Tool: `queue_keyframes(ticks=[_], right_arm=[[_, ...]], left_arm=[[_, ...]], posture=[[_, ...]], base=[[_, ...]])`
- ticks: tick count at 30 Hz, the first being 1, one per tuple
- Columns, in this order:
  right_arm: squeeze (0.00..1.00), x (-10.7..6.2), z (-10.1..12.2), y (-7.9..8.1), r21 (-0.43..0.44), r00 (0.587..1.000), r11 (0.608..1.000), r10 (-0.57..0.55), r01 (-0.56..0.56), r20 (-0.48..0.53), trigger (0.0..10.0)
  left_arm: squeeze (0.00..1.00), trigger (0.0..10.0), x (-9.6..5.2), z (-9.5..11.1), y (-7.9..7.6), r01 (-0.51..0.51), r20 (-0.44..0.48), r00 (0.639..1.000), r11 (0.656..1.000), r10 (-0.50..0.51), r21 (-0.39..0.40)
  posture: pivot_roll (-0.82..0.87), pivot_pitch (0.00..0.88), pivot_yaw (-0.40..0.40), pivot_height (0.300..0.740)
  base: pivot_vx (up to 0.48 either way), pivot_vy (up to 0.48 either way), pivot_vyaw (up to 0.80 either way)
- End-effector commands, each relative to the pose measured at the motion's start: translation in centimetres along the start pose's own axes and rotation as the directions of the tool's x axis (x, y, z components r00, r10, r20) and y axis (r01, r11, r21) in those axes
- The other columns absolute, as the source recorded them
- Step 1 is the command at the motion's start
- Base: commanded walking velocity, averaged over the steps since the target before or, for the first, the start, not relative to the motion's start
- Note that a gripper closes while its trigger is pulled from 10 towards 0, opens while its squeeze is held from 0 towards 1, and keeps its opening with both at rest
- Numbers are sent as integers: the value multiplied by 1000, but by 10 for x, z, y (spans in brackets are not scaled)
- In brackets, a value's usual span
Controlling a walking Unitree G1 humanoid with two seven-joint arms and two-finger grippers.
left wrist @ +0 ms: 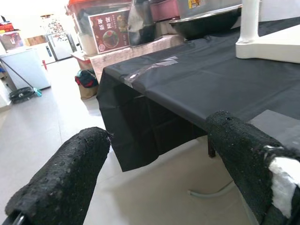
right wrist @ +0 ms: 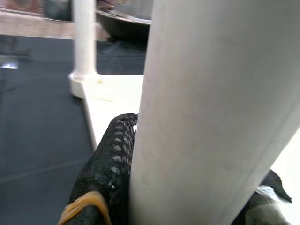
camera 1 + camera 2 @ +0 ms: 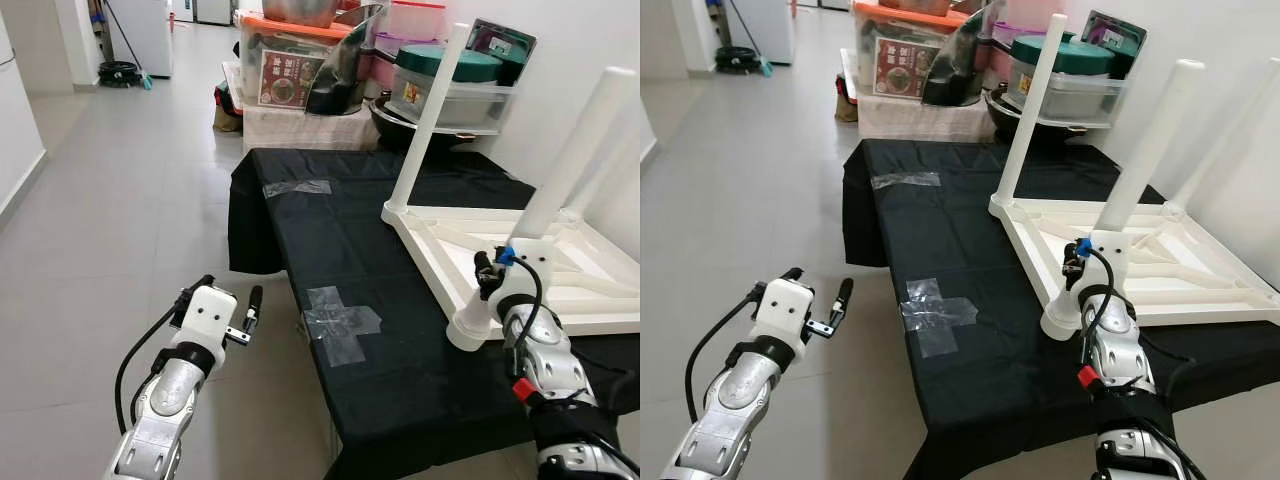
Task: Building children table
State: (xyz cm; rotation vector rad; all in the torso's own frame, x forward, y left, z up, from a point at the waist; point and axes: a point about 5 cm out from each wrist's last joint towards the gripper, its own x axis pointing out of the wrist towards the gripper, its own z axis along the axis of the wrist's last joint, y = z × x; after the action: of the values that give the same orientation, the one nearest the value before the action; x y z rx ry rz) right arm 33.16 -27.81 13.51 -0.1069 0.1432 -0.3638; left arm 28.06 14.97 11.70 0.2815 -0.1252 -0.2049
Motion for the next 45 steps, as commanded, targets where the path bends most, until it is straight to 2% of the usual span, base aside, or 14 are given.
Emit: queue_keyframes(ticks=[1,3,8,9,13,14,20,21,27,31,41,42,44,45], right_arm=[[0,-8,-38,-39,-233,970,960,-196,158,-147,0],[0,-8,-37,-49,-248,952,940,-273,233,-140,0],[0,-15,-37,-80,-255,805,803,-580,539,-125,0],[0,-15,-41,-76,-225,794,803,-589,552,-154,10000],[0,-10,-39,-45,-84,886,900,-436,428,-157,10000],[1000,-9,-35,-37,-34,915,923,-383,382,-129,10000],[1000,-5,-22,-24,47,960,960,-273,276,-64,10000],[0,-1,-13,-16,116,984,977,-178,180,-30,10000],[0,0,23,12,201,954,940,244,-276,172,10000],[0,-3,42,21,65,825,839,513,-540,237,10000],[0,0,52,25,-116,648,666,745,-737,161,10000],[0,3,53,25,-122,647,665,746,-737,155,7882],[0,7,54,26,-122,651,667,744,-735,149,7843],[0,11,55,30,-120,643,658,753,-744,142,4980]], left_arm=[[0,10000,-1,-3,-3,13,-15,1000,1000,-13,1],[0,10000,0,-3,-4,13,-14,1000,1000,-13,1],[0,10000,0,-3,-6,16,-15,1000,1000,-16,-2],[0,10000,0,-3,-7,18,-15,1000,1000,-18,-3],[0,10000,1,-3,-7,21,-15,1000,1000,-21,-3],[0,10000,1,-3,-7,21,-15,1000,1000,-21,-2],[0,10000,1,-4,-6,20,-17,1000,1000,-20,-1],[0,10000,0,-4,-7,20,-18,1000,1000,-20,-2],[0,10000,0,-5,-7,23,-20,1000,1000,-23,-4],[0,10000,1,-5,-6,23,-19,1000,1000,-23,0],[0,10000,0,-5,-4,16,-18,1000,1000,-16,7],[0,10000,0,-6,-4,14,-20,1000,1000,-14,8],[0,10000,-1,-6,-4,12,-21,1000,1000,-12,8],[0,10000,-1,-6,-4,10,-21,1000,1000,-10,9]], posture=[[26,0,-130,740],[26,0,-130,740],[19,0,-126,740],[19,0,-126,740],[22,0,-128,740],[23,0,-128,740],[23,0,-129,740],[22,0,-129,740],[22,0,-125,740],[28,0,-129,740],[46,0,-142,740],[49,0,-144,740],[51,0,-145,740],[55,0,-145,740]], base=[[0,0,0],[0,0,0],[0,0,0],[0,0,0],[0,0,0],[0,0,0],[0,0,0],[0,0,0],[0,0,0],[0,0,0],[0,0,0],[0,0,0],[0,0,0],[0,0,0]])
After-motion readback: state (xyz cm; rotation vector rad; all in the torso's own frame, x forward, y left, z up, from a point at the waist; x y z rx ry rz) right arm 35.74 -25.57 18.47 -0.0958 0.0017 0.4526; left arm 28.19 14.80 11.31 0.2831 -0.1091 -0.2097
